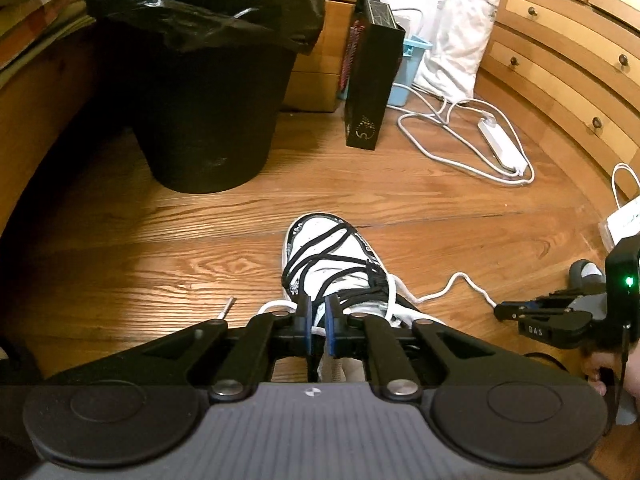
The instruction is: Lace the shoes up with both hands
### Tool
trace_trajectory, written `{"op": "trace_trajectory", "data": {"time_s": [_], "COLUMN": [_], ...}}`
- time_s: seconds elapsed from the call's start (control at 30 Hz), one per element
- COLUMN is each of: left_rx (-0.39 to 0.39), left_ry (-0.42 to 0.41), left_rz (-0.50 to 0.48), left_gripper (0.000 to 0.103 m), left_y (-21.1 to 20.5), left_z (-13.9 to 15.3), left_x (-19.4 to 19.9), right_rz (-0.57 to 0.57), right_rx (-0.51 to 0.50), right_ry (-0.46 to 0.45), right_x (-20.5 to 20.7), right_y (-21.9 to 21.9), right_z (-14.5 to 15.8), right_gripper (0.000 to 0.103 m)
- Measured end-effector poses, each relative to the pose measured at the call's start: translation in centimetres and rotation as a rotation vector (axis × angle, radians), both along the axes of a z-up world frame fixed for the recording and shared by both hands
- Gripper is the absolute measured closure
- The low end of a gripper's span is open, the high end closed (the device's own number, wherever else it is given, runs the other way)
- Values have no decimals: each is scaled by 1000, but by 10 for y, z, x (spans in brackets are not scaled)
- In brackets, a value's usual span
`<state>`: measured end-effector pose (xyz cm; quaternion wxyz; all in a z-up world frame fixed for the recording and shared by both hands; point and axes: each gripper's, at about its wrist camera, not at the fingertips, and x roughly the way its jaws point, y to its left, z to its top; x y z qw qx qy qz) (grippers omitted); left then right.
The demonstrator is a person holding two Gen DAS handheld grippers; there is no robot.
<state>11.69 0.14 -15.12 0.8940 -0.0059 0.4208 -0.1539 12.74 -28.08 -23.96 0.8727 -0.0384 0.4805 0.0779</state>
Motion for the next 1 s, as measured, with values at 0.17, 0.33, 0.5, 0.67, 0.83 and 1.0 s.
{"op": "trace_trajectory", "data": {"time_s": [0.17, 0.33, 0.5, 0.67, 0.83, 1.0], "left_rx": [-10, -92, -110, 90, 154, 200], "left_ry": [-6, 45, 112, 2, -81, -100], "left_rz": [-2, 10, 25, -201, -330, -393], "left_gripper": [84, 77, 76, 71, 69, 63], "left_y": [2, 5, 7, -15, -33, -45], "left_z": [6, 8, 7, 18, 23, 20], "left_x": [-3, -3, -1, -23, -43, -55], "right_rz": [69, 180, 354, 416, 428, 372], "right_rx": [-26, -71, -74, 35, 128, 103], "right_ry": [-19, -95, -139, -153, -158, -82], "right_x": [-9, -23, -39, -44, -42, -34], "right_y": [13, 34, 63, 74, 82, 68], "right_z": [11, 40, 74, 113, 146, 132], "right_gripper": [100, 100, 100, 103, 103, 102]}}
